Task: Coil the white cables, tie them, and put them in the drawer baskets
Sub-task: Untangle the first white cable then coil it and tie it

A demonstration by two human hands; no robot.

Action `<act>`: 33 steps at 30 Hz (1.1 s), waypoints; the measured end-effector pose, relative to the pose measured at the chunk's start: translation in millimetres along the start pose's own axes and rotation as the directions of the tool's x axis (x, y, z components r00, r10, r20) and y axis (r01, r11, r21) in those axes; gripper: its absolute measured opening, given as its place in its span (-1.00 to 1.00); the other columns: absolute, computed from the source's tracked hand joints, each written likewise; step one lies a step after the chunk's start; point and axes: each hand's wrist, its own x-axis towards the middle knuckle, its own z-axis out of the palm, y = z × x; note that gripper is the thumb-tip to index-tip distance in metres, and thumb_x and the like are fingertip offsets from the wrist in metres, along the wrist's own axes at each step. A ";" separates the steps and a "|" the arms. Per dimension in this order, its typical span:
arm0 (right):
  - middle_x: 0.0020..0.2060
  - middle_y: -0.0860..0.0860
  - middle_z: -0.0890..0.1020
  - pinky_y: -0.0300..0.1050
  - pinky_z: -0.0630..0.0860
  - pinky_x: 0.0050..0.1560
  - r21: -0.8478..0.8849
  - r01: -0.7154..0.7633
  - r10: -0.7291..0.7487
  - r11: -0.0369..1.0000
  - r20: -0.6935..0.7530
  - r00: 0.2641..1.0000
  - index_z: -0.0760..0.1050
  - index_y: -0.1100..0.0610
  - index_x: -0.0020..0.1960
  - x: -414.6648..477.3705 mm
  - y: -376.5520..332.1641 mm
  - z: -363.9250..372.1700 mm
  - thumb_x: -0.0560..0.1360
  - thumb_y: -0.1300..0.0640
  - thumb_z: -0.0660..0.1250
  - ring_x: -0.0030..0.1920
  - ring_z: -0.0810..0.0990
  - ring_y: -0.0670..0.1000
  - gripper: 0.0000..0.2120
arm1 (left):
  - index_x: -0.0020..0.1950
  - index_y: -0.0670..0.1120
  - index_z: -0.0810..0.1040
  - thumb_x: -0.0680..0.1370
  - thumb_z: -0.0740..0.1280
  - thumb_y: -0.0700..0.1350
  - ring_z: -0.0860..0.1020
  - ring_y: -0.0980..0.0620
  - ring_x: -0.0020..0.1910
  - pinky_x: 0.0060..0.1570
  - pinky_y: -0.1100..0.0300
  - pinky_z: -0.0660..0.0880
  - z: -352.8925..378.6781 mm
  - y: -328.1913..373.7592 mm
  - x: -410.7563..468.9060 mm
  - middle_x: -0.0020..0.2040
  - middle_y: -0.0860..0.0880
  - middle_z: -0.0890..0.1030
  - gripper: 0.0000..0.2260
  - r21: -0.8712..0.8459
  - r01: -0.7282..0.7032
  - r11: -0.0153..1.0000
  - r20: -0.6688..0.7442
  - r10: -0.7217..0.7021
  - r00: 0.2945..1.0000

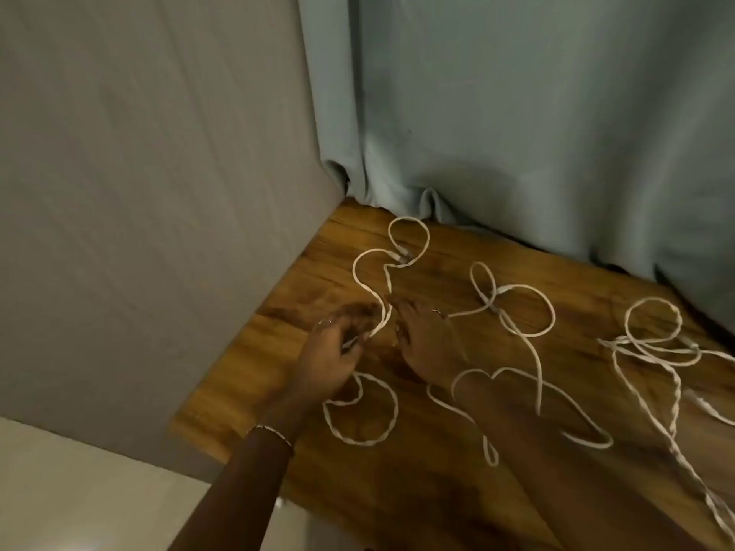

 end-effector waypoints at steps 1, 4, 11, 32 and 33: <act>0.30 0.08 0.48 0.03 0.36 0.25 0.016 0.001 -0.001 1.000 -0.006 1.000 0.28 0.05 0.46 4.1 0.3 3.6 0.57 0.15 0.17 0.28 0.45 0.13 -0.54 | 0.23 -0.05 0.56 0.57 0.32 -0.06 0.54 0.05 0.16 0.19 0.04 0.50 2.0 -3.9 -0.3 0.17 0.00 0.61 -0.76 0.011 0.013 1.000 0.007 -0.013 1.000; 0.26 0.07 0.53 0.04 0.37 0.23 0.096 -0.042 0.039 0.995 0.030 0.999 0.28 -0.01 0.46 14.2 -3.7 6.9 0.59 0.14 0.14 0.25 0.49 0.13 -0.56 | 0.26 -0.05 0.54 0.58 0.30 -0.02 0.51 0.05 0.18 0.21 0.13 0.47 4.4 -5.4 -2.9 0.19 -0.01 0.58 -0.73 0.046 0.050 0.998 0.012 -0.051 0.999; 0.10 0.10 0.61 -0.06 0.45 0.09 0.333 -0.226 0.226 0.915 0.040 0.973 0.43 0.06 0.25 36.5 -8.3 5.1 0.60 -0.03 0.17 0.12 0.57 0.13 -0.72 | 0.28 -0.02 0.52 0.59 0.30 -0.09 0.49 0.22 0.07 -0.03 0.48 0.36 4.3 -0.9 3.5 0.13 0.10 0.58 -0.74 -0.062 0.078 0.995 0.011 -0.078 0.997; -0.14 -0.06 0.64 -0.31 0.49 -0.08 0.902 -0.085 0.446 0.423 -0.126 0.886 0.56 0.08 -0.01 60.0 -21.5 -73.3 0.59 0.17 0.24 -0.13 0.61 -0.17 -0.88 | 0.43 0.02 0.38 0.59 0.29 -0.19 0.38 0.00 0.34 0.18 0.31 0.29 -22.2 34.4 87.5 0.39 -0.06 0.35 -0.59 -0.109 -0.074 0.991 -0.195 0.051 0.979; -0.15 -0.06 0.64 -0.39 0.49 -0.14 0.897 -0.070 0.436 0.436 -0.143 0.888 0.57 0.12 0.02 61.1 -21.6 -75.1 0.59 0.15 0.25 -0.16 0.60 -0.22 -0.87 | 0.43 0.04 0.39 0.59 0.30 -0.16 0.34 -0.03 0.39 0.21 0.30 0.27 -23.2 34.0 90.0 0.43 -0.06 0.31 -0.60 -0.090 -0.042 0.995 -0.184 0.025 0.983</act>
